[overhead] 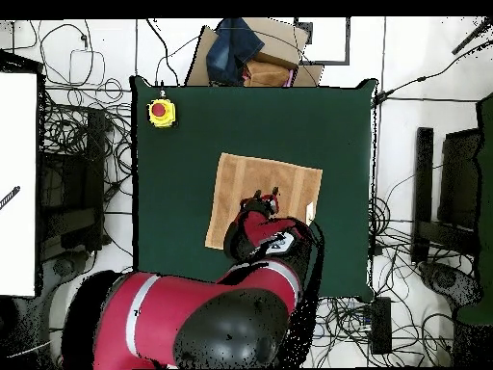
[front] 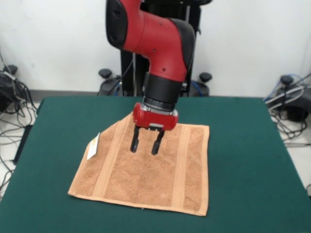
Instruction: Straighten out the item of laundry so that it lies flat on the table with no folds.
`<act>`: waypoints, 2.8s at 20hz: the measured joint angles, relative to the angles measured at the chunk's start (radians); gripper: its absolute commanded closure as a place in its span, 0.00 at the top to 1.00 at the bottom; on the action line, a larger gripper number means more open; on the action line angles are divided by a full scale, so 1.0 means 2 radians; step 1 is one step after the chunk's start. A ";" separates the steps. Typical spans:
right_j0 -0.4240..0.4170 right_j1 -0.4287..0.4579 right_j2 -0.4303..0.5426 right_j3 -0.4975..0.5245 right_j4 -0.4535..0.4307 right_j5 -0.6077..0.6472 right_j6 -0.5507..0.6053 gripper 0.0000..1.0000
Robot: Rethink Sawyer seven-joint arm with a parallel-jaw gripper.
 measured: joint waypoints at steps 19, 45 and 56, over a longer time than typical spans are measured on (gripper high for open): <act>0.045 0.023 0.000 0.000 0.084 -0.007 0.000 1.00; 0.073 0.028 0.022 0.007 0.168 -0.020 0.000 1.00; 0.005 0.025 0.112 0.010 0.154 0.007 0.000 1.00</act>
